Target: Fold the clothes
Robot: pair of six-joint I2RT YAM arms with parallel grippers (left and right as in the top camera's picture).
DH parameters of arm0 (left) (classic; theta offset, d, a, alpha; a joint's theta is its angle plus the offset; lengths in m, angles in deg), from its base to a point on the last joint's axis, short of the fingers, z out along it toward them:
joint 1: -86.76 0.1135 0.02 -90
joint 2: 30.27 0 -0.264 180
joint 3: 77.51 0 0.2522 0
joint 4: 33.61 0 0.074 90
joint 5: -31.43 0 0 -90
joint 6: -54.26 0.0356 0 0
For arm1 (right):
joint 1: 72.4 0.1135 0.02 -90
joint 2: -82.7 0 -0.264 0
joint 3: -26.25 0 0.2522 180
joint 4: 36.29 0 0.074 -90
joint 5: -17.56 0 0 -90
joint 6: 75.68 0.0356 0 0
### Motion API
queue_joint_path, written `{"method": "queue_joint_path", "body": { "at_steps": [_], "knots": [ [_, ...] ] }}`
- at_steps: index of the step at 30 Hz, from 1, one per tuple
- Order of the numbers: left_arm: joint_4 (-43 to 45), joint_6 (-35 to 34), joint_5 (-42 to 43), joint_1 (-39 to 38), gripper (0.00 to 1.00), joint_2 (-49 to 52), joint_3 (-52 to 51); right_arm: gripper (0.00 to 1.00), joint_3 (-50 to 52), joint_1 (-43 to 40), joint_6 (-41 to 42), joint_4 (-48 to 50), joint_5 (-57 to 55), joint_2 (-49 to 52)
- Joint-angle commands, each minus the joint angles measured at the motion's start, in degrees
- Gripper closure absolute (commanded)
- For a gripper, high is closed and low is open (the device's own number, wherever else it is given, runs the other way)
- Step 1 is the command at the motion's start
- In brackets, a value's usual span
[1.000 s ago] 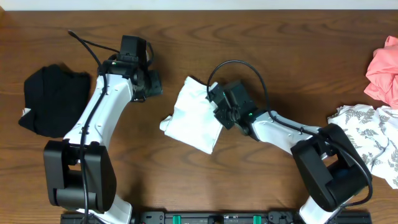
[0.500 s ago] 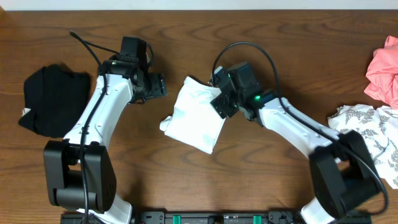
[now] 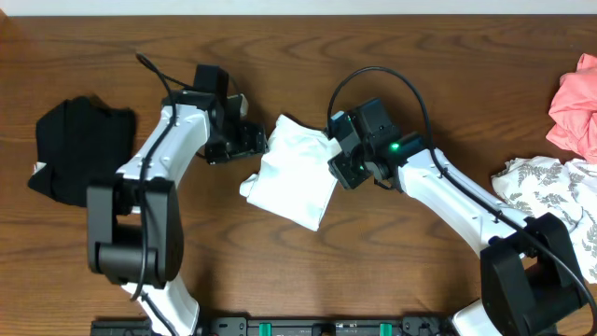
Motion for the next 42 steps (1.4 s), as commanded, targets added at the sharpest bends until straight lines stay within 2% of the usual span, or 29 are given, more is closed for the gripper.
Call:
{"method": "queue_joint_path", "body": {
  "at_steps": [1, 13, 18, 25, 31, 39, 42],
  "knots": [
    [-0.2, 2.6, 2.9, -0.3, 0.16, 2.1, -0.4, 0.39, -0.5, 0.4, 1.3, -0.4, 0.8, 0.2],
    [-1.1, 3.7, 7.3, -4.0, 0.16, 6.1, -0.4, 0.37, -0.2, 0.5, 1.3, 0.2, 1.0, 1.0],
    [-1.2, 3.6, 3.1, -5.6, 0.15, 6.5, -0.4, 0.37, -0.2, 0.6, 1.3, 0.4, 3.8, 2.0],
    [-1.6, 3.6, 2.9, -5.6, 0.15, 6.5, -0.7, 0.39, -0.2, 0.6, 1.3, 2.0, 5.1, 7.1],
    [-2.5, 3.6, -2.6, -5.6, 0.14, 6.5, -0.8, 0.38, -0.2, 0.6, 1.3, 3.3, 5.7, 9.0],
    [-2.1, 3.6, -2.3, -5.8, 0.14, 6.5, -1.9, 0.40, -0.2, 0.7, 1.3, 3.9, 5.7, 9.7],
    [-1.5, 3.6, 0.3, -5.9, 0.14, 6.5, -2.7, 0.40, -0.1, 0.9, 1.3, 4.9, 5.7, 11.1]
  ]
}}
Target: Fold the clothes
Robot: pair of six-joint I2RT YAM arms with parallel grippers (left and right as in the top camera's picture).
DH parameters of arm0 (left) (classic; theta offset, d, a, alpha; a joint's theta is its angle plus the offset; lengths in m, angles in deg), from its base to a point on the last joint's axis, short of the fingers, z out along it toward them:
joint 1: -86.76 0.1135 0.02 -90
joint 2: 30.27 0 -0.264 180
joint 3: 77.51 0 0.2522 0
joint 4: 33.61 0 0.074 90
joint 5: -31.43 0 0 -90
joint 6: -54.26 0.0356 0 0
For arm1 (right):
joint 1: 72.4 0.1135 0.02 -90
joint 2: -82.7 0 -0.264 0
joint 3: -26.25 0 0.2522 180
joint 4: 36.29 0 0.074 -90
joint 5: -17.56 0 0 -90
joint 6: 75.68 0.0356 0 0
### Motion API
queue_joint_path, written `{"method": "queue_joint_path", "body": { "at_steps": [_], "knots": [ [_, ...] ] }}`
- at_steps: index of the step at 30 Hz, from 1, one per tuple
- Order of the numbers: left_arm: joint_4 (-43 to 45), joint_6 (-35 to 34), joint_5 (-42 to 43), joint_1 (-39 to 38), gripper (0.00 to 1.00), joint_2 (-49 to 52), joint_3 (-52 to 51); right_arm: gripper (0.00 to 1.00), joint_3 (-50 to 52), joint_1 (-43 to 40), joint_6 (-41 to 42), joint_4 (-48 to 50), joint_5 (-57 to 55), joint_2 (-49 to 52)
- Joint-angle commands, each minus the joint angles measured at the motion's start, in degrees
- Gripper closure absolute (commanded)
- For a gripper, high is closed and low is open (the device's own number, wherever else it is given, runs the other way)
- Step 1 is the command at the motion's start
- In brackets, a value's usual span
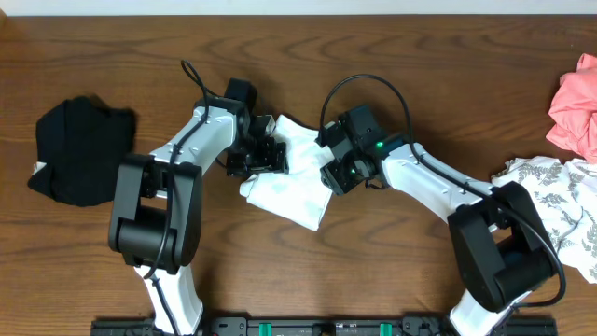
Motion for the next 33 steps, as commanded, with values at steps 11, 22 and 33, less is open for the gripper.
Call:
{"method": "queue_joint_path", "body": {
  "at_steps": [11, 22, 33],
  "knots": [
    [0.5, 1.4, 3.7, -1.8, 0.14, 1.0, -3.0, 0.39, -0.2, 0.9, 0.7, 4.2, 0.8, 4.7],
    [0.4, 2.1, 4.3, -4.5, 0.46, 1.0, -3.1, 0.39, -0.2, 1.0, 0.7, 4.0, 0.9, 4.7],
    [-0.7, 2.1, -3.6, -4.5, 0.71, 1.0, -3.1, 0.37, -0.2, 0.9, 0.6, 3.8, 0.8, 4.7]
  ]
}}
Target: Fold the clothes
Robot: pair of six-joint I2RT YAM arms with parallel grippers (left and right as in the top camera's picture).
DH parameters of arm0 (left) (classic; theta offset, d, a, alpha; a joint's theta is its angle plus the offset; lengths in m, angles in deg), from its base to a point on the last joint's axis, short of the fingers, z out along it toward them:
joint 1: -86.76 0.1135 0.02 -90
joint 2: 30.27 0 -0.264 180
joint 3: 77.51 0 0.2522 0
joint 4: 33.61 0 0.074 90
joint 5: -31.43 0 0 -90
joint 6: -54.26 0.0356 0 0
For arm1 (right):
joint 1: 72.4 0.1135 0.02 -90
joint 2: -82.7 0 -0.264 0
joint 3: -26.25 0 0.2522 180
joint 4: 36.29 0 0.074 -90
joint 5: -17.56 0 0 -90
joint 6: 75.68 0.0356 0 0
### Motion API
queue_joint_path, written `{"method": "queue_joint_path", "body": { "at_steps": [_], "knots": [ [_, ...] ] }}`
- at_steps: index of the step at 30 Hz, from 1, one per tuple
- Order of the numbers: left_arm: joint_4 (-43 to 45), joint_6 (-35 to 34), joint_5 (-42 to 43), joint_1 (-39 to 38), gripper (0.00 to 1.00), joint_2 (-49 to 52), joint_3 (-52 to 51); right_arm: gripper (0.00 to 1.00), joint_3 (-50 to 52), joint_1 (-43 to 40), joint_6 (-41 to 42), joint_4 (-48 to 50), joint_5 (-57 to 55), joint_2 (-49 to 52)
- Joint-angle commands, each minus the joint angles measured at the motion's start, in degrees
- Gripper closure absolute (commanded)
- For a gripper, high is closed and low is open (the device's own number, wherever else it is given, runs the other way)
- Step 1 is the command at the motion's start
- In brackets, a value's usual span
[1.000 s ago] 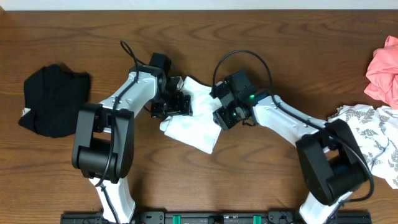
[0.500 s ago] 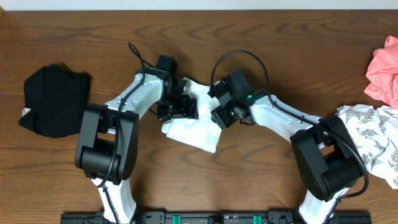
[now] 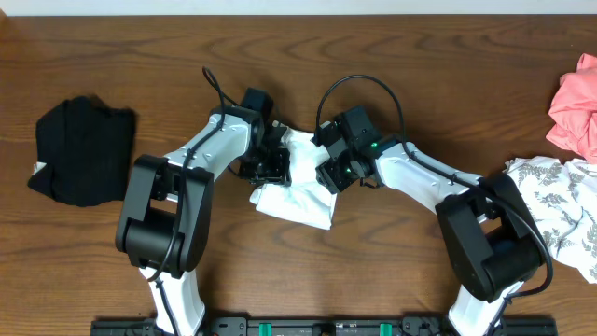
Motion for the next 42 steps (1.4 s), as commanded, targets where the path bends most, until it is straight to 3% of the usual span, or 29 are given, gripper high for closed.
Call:
{"method": "queue_joint_path", "body": {
  "at_steps": [1, 6, 18, 19, 21, 22, 30, 36, 42],
  "knots": [
    [-1.0, 0.3, -6.2, -0.1, 0.73, 1.4, -0.9, 0.37, 0.0, 0.7, 0.6, -0.5, 0.3, 1.4],
    [-1.2, 0.3, -8.5, 0.0, 0.94, 1.3, -0.9, 0.36, 0.0, 0.7, 0.6, -0.5, 0.3, 1.4],
    [-1.2, 0.3, -11.6, 0.0, 0.94, 0.8, -0.9, 0.36, 0.0, 0.2, 0.6, -0.4, 0.3, 1.4],
    [-1.2, 0.3, -11.6, 0.0, 0.86, 0.8, -0.9, 0.36, 0.0, 0.1, 0.6, -0.4, 0.3, 1.4],
    [-1.2, 0.3, -11.6, 0.0, 0.45, 0.8, -0.9, 0.36, 0.0, 0.0, 0.6, -0.4, 0.3, 1.4],
    [-1.2, 0.3, -11.6, 0.0, 0.41, 0.8, -0.9, 0.36, 0.0, 0.0, 0.6, -0.5, 0.3, 1.4],
    [-1.0, 0.3, -11.7, 0.4, 0.24, 0.8, -0.9, 0.36, 0.0, -0.2, 0.6, -4.2, -5.6, 1.4],
    [0.4, 0.3, -11.7, 2.8, 0.20, 0.8, -0.9, 0.36, 0.0, -0.9, 3.3, -9.2, -14.6, 1.4],
    [1.9, 0.3, -11.6, 5.3, 0.11, 0.8, -0.9, 0.38, 0.0, -1.4, 4.7, -9.7, -15.2, 1.4]
  ]
}}
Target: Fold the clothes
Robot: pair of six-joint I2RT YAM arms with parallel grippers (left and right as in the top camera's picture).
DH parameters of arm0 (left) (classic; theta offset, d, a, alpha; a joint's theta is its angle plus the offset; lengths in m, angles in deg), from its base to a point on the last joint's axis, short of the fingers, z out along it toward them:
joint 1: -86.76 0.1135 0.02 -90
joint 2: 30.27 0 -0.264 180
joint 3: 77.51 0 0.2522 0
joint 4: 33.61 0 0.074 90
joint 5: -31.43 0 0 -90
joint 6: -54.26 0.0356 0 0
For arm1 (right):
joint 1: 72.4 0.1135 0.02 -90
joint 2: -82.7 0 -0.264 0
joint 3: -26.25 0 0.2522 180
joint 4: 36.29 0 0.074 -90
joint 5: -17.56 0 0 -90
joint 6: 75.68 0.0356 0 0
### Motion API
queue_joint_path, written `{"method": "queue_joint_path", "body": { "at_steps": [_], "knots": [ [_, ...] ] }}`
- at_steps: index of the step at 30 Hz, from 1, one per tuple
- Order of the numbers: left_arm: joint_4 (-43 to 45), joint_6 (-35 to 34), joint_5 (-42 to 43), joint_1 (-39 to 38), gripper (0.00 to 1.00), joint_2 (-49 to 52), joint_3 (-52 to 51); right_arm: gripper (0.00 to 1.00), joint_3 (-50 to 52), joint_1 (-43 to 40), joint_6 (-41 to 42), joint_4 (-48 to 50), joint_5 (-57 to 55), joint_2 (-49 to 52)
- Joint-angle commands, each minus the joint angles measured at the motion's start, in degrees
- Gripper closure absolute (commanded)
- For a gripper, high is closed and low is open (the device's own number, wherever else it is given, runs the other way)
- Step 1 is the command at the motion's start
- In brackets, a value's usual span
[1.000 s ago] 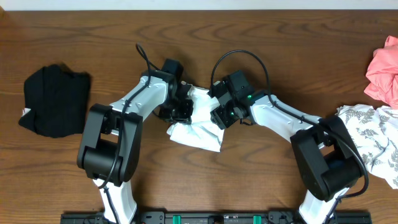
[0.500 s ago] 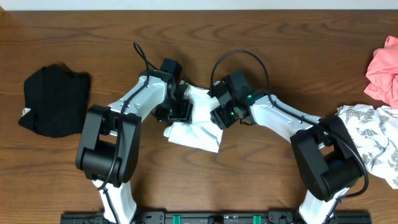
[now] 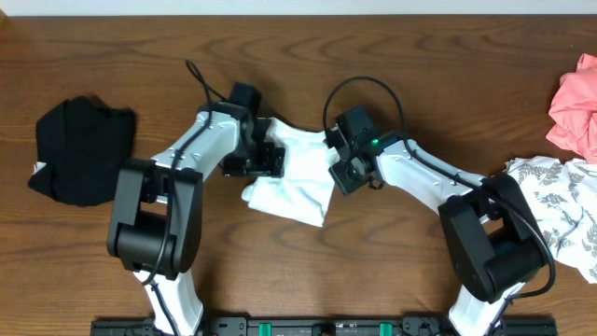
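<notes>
A folded white garment (image 3: 297,182) lies at the table's middle, rumpled along its upper edge. My left gripper (image 3: 272,159) rests on its upper left part, fingers pointing right, and the cloth bunches against them. My right gripper (image 3: 336,174) presses at the garment's right edge, its fingertips hidden under the wrist body. A folded black garment (image 3: 82,149) sits at the far left.
A pink garment (image 3: 578,98) lies at the right edge of the table, with a white leaf-patterned garment (image 3: 550,201) below it. Black cables loop above both wrists. The arm bases stand at the near edge.
My left gripper has moved a little left, and the white garment's left edge came left with it. The right gripper has shifted slightly right. The garment is spread wider than before.
At first both grippers stood at the white garment's left and right edges. Then the left gripper was over its upper left part. After that both were closer together, with the cloth squeezed narrower and shifted right. Now they stand farther apart and the cloth is wider.
</notes>
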Motion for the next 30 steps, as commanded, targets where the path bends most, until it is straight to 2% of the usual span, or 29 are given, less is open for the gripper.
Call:
{"method": "queue_joint_path", "body": {
  "at_steps": [1, 11, 14, 16, 20, 30],
  "knots": [
    [0.5, 0.2, -2.9, 2.0, 0.10, 2.0, -1.0, 0.39, 1.4, -0.9, 2.4, -0.9, -2.7, 1.7],
    [0.5, 1.8, 8.0, 2.6, 0.09, 0.3, -1.0, 0.38, -0.5, -0.7, 3.5, 1.8, -0.9, -2.5],
    [0.6, 1.8, 8.0, 2.6, 0.08, -1.1, -0.9, 0.39, -3.0, -0.6, 2.3, 1.9, 3.4, -4.7],
    [1.0, 1.7, 8.0, 2.7, 0.00, -2.8, -0.6, 0.39, -4.9, -0.5, 2.1, 2.5, 8.8, -5.2],
    [3.4, 1.5, 8.0, 3.4, 0.02, -6.4, -0.6, 0.40, -5.6, 0.4, 2.2, 5.7, 17.1, -5.2],
    [4.7, 0.2, 7.3, 9.6, 0.02, -8.6, -0.6, 0.39, -5.5, 4.4, 2.2, 9.9, 16.6, -3.8]
  ]
}}
